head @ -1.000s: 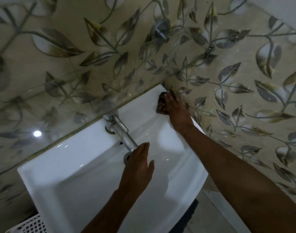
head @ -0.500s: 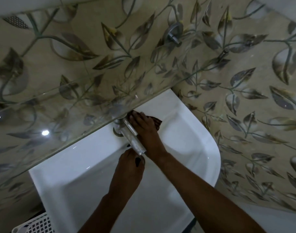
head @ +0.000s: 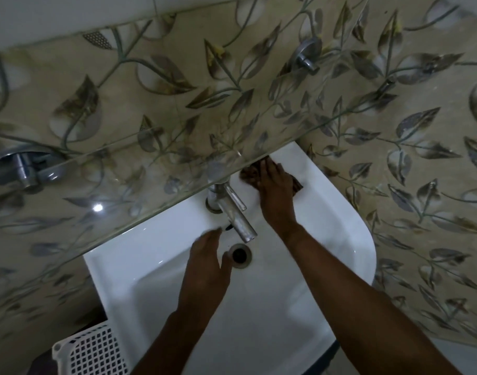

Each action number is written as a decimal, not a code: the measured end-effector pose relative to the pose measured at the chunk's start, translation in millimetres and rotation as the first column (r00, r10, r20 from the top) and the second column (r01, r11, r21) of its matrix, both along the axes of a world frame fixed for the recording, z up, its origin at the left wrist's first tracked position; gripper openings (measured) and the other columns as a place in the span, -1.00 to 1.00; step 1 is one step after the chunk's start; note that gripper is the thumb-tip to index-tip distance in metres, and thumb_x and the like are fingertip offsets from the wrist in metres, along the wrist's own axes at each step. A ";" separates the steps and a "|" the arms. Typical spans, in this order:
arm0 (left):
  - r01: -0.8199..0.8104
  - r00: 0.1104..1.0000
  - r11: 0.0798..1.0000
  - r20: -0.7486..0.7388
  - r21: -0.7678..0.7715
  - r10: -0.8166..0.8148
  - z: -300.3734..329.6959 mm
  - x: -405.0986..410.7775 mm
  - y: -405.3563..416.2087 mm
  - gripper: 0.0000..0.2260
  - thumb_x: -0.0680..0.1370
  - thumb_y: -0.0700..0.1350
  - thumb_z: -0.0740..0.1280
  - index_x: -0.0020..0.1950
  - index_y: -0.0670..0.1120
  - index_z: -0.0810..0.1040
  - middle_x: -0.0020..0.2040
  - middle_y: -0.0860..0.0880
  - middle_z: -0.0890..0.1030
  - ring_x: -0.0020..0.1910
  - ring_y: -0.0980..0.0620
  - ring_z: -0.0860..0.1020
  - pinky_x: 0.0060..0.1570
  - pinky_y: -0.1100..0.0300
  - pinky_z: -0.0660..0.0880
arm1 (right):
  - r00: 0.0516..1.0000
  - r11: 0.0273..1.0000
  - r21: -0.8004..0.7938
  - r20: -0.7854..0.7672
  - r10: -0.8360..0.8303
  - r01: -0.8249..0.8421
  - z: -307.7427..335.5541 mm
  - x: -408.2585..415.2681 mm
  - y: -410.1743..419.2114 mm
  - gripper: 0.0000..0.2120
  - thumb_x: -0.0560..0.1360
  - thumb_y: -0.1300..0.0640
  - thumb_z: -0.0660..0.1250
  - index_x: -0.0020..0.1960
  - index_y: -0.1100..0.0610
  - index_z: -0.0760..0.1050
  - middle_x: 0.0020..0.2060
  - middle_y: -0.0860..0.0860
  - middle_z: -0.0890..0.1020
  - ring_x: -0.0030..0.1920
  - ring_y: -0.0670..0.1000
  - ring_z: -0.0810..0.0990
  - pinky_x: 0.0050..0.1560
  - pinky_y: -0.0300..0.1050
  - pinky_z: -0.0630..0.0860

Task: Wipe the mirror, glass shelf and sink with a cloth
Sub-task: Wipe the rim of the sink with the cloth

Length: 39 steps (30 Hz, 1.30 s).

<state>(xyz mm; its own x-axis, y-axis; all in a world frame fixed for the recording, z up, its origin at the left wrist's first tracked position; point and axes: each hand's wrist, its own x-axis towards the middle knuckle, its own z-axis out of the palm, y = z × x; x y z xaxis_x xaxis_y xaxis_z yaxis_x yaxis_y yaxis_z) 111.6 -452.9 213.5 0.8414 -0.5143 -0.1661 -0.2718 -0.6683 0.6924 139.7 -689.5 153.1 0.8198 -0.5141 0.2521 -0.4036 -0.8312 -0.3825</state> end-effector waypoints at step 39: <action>-0.363 0.916 0.926 0.143 -0.103 0.375 19.6 11.3 181.1 -0.57 0.53 -0.33 0.25 0.40 -0.11 0.42 0.27 -0.01 0.51 0.22 0.15 0.41 0.28 0.48 0.18 | 0.880 0.838 0.298 0.014 0.474 -0.456 23.5 -29.3 325.1 -0.51 0.62 0.05 0.14 0.55 0.06 0.26 0.55 0.02 0.27 0.55 0.08 0.18 0.53 0.04 0.19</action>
